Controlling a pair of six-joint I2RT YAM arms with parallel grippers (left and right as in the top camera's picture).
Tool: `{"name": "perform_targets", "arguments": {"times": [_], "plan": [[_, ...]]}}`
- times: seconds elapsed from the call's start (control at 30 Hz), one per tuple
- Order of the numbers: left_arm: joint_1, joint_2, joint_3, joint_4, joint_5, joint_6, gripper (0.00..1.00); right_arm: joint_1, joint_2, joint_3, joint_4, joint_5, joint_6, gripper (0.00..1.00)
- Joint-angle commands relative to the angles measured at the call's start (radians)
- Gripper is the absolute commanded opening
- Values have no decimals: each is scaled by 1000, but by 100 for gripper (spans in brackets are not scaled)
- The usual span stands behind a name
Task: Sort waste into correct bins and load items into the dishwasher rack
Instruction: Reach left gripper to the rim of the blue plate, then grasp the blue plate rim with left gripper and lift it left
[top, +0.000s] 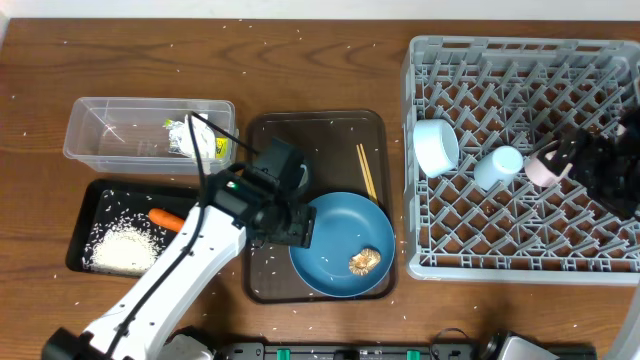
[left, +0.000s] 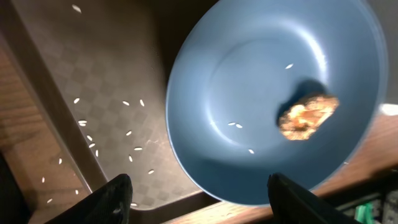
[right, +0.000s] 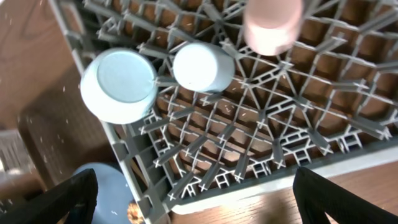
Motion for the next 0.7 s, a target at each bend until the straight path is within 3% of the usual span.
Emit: {"name": "perform_targets", "arguments": {"times": [0.0, 0.23, 0.6, 0.67], "plan": [[-2, 33, -35, 13, -64, -3, 71, 49, -2, 13, -4, -25, -75, 93], [-2, 128, -77, 73, -95, -3, 70, 113, -2, 13, 6, -25, -74, 93], [-2, 285, -80, 196, -192, -2, 45, 129, -2, 13, 5, -25, -74, 93], [-2, 306, -80, 212, -194, -2, 36, 129, -2, 13, 6, -25, -74, 93]]}}
